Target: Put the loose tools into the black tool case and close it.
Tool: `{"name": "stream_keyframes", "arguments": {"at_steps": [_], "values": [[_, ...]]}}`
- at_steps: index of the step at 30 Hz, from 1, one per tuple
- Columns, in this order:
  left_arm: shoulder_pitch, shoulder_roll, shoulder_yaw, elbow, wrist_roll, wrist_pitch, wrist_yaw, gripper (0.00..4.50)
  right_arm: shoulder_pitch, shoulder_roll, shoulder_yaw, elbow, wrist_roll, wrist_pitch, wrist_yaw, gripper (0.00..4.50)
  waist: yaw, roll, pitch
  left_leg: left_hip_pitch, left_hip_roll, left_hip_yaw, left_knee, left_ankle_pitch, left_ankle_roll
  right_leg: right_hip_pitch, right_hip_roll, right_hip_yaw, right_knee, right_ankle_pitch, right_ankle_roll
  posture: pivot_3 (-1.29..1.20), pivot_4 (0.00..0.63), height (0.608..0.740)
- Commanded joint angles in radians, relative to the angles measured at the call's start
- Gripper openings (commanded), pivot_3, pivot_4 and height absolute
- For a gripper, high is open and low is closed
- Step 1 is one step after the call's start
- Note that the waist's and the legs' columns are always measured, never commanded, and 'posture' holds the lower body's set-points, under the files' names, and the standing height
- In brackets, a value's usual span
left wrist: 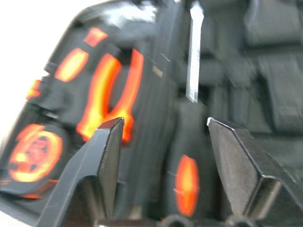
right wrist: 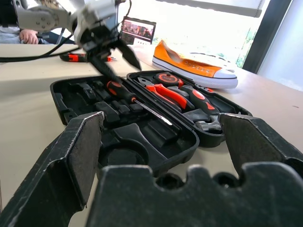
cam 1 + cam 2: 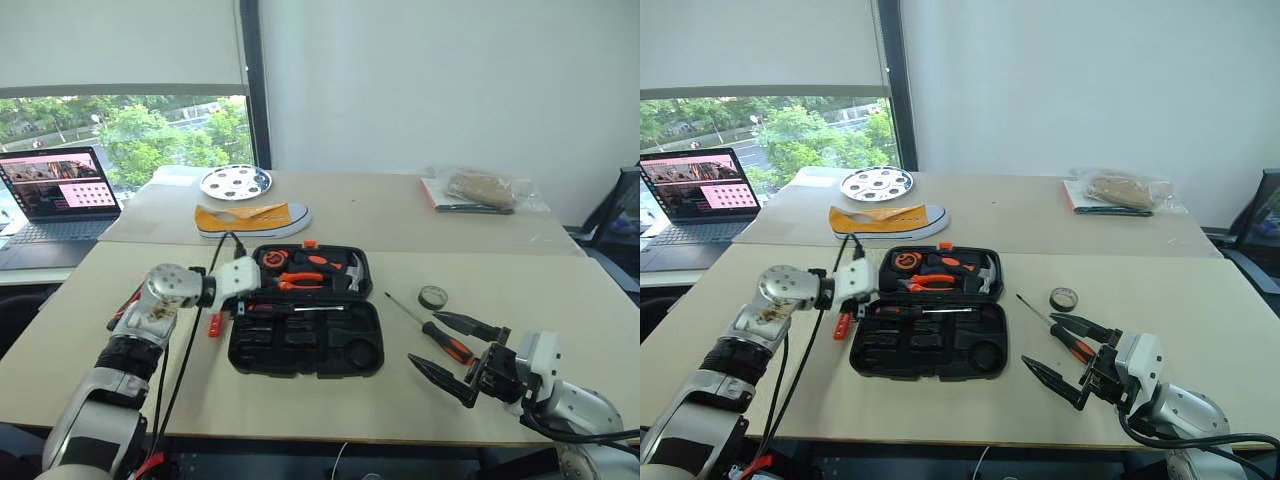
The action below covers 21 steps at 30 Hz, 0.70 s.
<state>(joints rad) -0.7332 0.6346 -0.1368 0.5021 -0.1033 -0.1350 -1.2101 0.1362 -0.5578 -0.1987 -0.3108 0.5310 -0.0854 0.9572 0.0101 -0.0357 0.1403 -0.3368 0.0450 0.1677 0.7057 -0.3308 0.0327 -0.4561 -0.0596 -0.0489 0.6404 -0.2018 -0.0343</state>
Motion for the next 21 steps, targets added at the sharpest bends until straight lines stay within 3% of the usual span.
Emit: {"name": "stream_keyframes", "arguments": {"at_steps": [1,7,15,21], "values": [[0.019,-0.017,0.033,-0.039,-0.040,0.072,0.021,2.25,-0.012,-0.006,0.002,-0.026,0.005,0.005,-0.001,4.50,0.000,0.000,0.000,0.000,0.000,0.000,0.000,0.000,0.000,0.000,0.000,0.000,0.000,0.000,0.000,0.00,0.150,0.740],[0.062,-0.059,0.020,-0.068,-0.052,0.192,0.037,0.14,-0.024,-0.009,0.006,-0.016,0.003,0.011,-0.002,4.50,0.000,0.000,0.000,0.000,0.000,0.000,0.000,0.000,0.000,0.000,0.000,0.000,0.000,0.000,0.000,0.00,0.150,0.740],[0.112,-0.071,-0.029,-0.077,0.015,0.182,0.075,0.06,-0.032,-0.012,-0.001,-0.007,0.000,0.005,-0.008,4.50,0.000,0.000,0.000,0.000,0.000,0.000,0.000,0.000,0.000,0.000,0.000,0.000,0.000,0.000,0.000,0.00,0.150,0.740],[0.097,-0.099,-0.049,-0.028,0.057,0.272,0.154,0.06,-0.027,-0.006,0.000,-0.012,-0.001,0.003,-0.017,4.50,0.002,0.001,-0.001,0.001,-0.001,0.000,0.000,0.000,0.000,0.002,-0.001,0.000,0.000,0.000,0.000,0.00,0.150,0.740]]}}
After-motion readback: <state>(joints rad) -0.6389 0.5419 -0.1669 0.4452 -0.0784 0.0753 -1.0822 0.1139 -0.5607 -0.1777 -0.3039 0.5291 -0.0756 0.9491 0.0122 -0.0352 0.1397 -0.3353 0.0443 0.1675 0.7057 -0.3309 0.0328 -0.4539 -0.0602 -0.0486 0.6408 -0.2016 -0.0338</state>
